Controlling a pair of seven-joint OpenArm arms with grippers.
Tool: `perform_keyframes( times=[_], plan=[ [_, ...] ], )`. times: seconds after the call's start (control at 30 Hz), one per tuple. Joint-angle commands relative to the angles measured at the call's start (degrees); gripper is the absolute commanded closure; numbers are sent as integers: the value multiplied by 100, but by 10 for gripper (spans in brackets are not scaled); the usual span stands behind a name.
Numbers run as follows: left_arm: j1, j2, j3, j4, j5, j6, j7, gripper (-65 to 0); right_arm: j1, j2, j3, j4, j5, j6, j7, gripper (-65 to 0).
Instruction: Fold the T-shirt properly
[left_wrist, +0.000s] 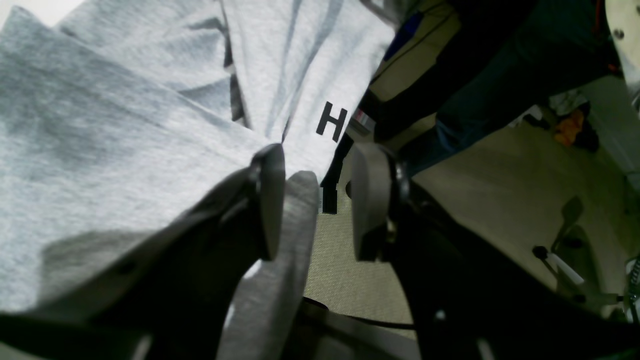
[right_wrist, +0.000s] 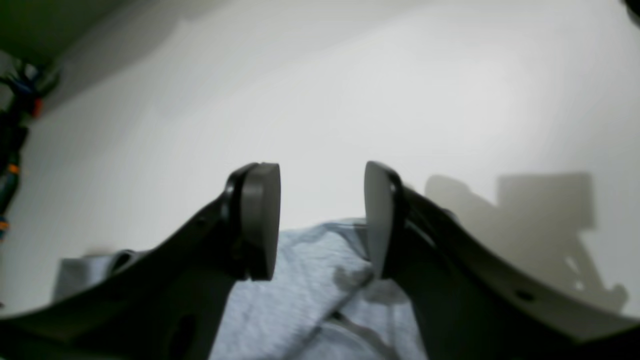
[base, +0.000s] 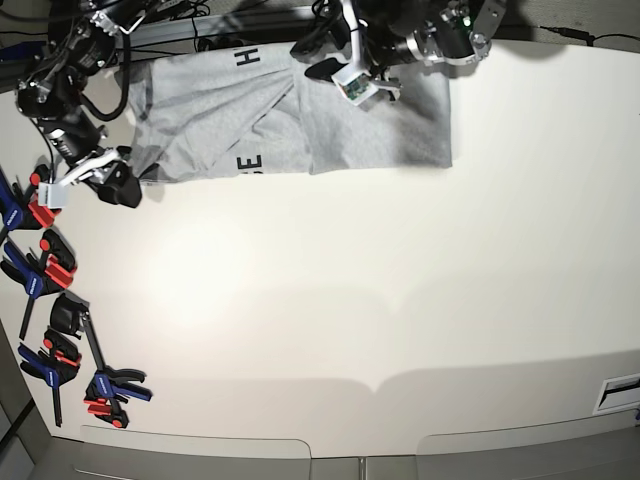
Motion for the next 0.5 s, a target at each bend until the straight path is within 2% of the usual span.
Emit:
perform_keyframes(
  times=[0.0,0.07,0.17,0.23,0.47],
  plan=[
    [15,11,2,111,9,-35,-129,-207,70,234,26,98,-4,37,162,-273],
    [15,11,-2,111,192,59,-133,-207,4,463,24,61,-212,-94,179,-339],
    [-24,11,-2,111,345,457,-155,-235,-203,802,24,-214,-306,-160,315,-406],
    [-85,9,-2,111,468,603,-166,-267,-332,964,24,-551,-219,-205,280,-407],
    [-267,-4,-2,109,549,671,-173,-270,-531,1113,20,-1904,859,-125,-616,-407]
  ],
)
